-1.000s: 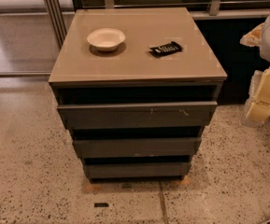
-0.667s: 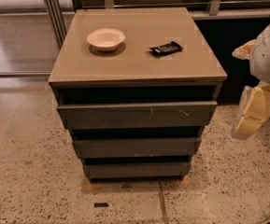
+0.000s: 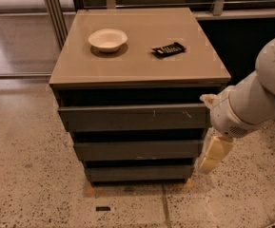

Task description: Open bottom drawer

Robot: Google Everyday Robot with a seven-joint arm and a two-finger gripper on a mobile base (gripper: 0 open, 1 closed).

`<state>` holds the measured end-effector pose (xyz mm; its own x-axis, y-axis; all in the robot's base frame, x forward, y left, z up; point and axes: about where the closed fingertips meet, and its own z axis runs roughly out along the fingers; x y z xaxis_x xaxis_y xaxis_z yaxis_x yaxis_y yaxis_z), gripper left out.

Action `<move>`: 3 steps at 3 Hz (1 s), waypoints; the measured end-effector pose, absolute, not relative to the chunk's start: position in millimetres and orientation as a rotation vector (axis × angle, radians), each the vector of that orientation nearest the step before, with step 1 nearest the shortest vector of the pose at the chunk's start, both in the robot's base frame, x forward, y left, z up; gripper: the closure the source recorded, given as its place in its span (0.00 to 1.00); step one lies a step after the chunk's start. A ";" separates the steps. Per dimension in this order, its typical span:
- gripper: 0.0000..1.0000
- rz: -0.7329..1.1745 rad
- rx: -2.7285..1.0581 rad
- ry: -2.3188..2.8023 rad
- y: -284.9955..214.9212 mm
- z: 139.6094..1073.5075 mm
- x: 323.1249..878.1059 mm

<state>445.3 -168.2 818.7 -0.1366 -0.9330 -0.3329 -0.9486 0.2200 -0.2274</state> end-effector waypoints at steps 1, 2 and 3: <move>0.00 0.110 -1.780 2.148 -157.3 738.7 453.3; 0.00 0.115 -1.779 2.163 -158.2 726.7 454.1; 0.00 0.101 -1.803 2.147 -156.3 712.2 454.4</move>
Offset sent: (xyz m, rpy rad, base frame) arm 0.0071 0.0102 -0.0721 -0.0073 0.0647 0.0113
